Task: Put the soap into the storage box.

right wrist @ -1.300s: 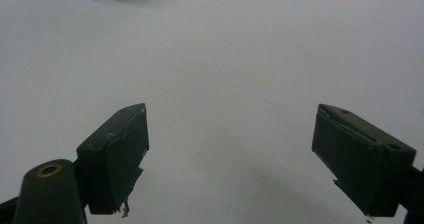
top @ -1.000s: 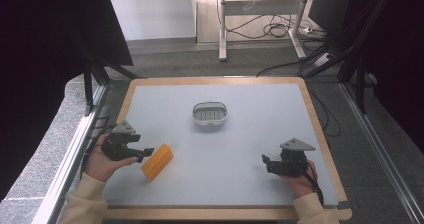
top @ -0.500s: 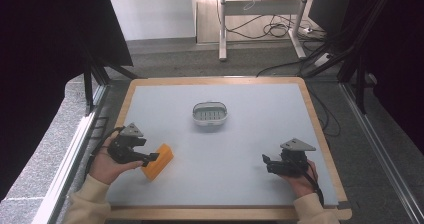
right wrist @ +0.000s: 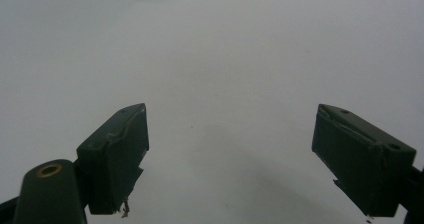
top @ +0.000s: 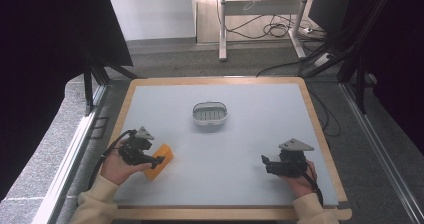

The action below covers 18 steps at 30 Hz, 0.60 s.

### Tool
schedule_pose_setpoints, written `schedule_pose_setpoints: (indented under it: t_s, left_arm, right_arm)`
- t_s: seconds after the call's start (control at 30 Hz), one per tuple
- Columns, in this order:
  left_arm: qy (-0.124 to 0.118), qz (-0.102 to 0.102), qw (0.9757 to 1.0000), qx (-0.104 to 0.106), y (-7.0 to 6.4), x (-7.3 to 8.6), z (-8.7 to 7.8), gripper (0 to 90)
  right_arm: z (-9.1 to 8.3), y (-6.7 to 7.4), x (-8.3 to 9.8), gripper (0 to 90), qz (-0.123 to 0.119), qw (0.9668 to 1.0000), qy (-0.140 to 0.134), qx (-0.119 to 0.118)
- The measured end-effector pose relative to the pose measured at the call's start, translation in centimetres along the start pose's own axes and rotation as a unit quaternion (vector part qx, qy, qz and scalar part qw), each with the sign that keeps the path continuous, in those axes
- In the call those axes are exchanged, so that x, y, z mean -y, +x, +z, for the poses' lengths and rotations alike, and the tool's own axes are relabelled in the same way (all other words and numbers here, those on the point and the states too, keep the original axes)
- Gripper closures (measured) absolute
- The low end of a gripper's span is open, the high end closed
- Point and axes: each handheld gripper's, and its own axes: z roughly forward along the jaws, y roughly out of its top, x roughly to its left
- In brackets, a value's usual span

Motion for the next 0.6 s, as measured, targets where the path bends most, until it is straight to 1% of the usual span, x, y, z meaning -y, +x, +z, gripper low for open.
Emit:
schedule_pose_setpoints:
  t_s: [0.23, 0.4, 0.53, 0.6]
  left_arm:
    - [0.022, -0.006, 0.9997, -0.005, -0.3, 0.0, 1.1, 32.3]
    - [0.034, -0.009, 0.9994, -0.004, -0.4, 0.0, 1.7, 35.0]
    - [0.042, -0.012, 0.9990, -0.006, -0.6, 0.0, 2.2, 39.3]
    - [0.051, -0.012, 0.9986, -0.011, -0.6, 0.0, 2.6, 42.2]
  right_arm:
    - [0.0, 0.0, 0.0, 15.3, -0.001, 1.0000, 0.000, 0.002]
    - [0.0, 0.0, 0.0, 15.3, -0.001, 1.0000, 0.002, 0.005]
    - [0.0, 0.0, 0.0, 15.3, -0.002, 1.0000, 0.005, 0.006]
    - [0.1, 0.0, 0.1, 15.3, -0.004, 0.9999, 0.006, 0.007]
